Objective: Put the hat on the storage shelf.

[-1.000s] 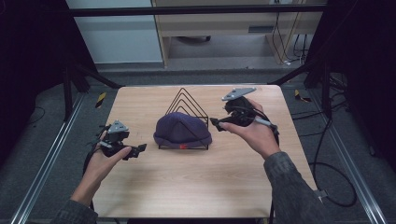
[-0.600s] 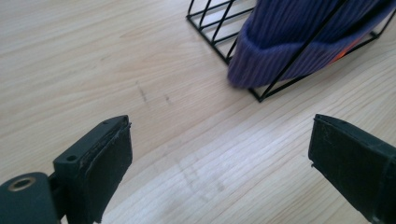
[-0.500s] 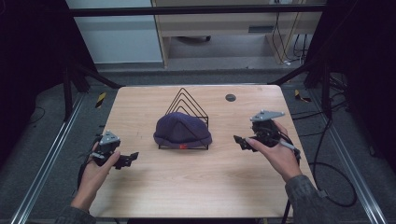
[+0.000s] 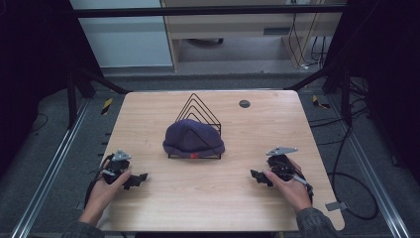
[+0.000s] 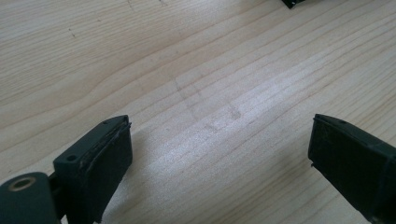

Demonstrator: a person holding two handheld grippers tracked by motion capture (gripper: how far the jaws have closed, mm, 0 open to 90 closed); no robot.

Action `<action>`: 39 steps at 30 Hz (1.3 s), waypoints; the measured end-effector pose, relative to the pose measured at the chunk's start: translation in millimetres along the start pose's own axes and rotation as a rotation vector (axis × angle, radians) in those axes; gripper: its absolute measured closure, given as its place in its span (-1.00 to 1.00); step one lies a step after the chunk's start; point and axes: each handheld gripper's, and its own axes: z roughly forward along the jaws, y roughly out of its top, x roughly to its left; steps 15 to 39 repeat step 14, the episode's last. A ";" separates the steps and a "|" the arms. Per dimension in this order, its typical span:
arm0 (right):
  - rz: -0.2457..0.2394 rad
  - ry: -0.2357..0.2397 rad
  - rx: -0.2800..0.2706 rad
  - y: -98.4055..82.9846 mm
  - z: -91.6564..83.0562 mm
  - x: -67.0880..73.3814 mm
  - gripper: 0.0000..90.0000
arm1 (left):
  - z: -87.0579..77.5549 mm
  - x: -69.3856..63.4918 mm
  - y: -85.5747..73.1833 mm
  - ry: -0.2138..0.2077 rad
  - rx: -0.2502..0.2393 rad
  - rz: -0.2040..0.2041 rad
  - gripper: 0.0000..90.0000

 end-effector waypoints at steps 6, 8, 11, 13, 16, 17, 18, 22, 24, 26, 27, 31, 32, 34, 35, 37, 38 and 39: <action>-0.072 -0.096 0.008 -8.9 7.1 5.1 -0.79 | 6.8 -7.8 1.5 0.016 0.038 0.038 -0.92; -0.071 -0.100 -0.015 -12.2 7.9 8.4 -0.82 | 9.3 -10.2 0.8 0.015 0.036 0.049 -0.99; -0.066 -0.107 -0.058 -17.2 9.4 10.4 -0.87 | 9.3 -11.3 0.2 0.015 0.032 0.048 -1.00; -0.066 -0.111 -0.063 -17.8 9.6 10.6 -0.87 | 9.3 -11.0 -0.4 0.014 0.027 0.050 -1.00; -0.061 -0.109 -0.062 -17.7 9.8 11.0 -0.88 | 9.4 -10.9 -0.7 0.014 0.023 0.052 -1.00; -0.061 -0.109 -0.062 -17.7 9.8 11.0 -0.88 | 9.4 -10.9 -0.7 0.014 0.023 0.052 -1.00; -0.061 -0.109 -0.062 -17.7 9.8 11.0 -0.88 | 9.4 -10.9 -0.7 0.014 0.023 0.052 -1.00; -0.061 -0.109 -0.062 -17.7 9.8 11.0 -0.88 | 9.4 -10.9 -0.7 0.014 0.023 0.052 -1.00; -0.061 -0.109 -0.062 -17.7 9.8 11.0 -0.88 | 9.4 -10.9 -0.7 0.014 0.023 0.052 -1.00; -0.061 -0.109 -0.062 -17.7 9.8 11.0 -0.88 | 9.4 -10.9 -0.7 0.014 0.023 0.052 -1.00; -0.061 -0.109 -0.062 -17.7 9.8 11.0 -0.88 | 9.4 -10.9 -0.7 0.014 0.023 0.052 -1.00; -0.061 -0.109 -0.062 -17.7 9.8 11.0 -0.88 | 9.4 -10.9 -0.7 0.014 0.023 0.052 -1.00; -0.061 -0.109 -0.062 -17.7 9.8 11.0 -0.88 | 9.4 -10.9 -0.7 0.014 0.023 0.052 -1.00; -0.061 -0.109 -0.062 -17.7 9.8 11.0 -0.88 | 9.4 -10.9 -0.7 0.014 0.023 0.052 -1.00; -0.061 -0.109 -0.062 -17.7 9.8 11.0 -0.88 | 9.4 -10.9 -0.7 0.014 0.023 0.052 -1.00; -0.061 -0.109 -0.062 -17.7 9.8 11.0 -0.88 | 9.4 -10.9 -0.7 0.014 0.023 0.052 -1.00; -0.061 -0.109 -0.062 -17.7 9.8 11.0 -0.88 | 9.4 -10.9 -0.7 0.014 0.023 0.052 -1.00; -0.061 -0.109 -0.062 -17.7 9.8 11.0 -0.88 | 9.4 -10.9 -0.7 0.014 0.023 0.052 -1.00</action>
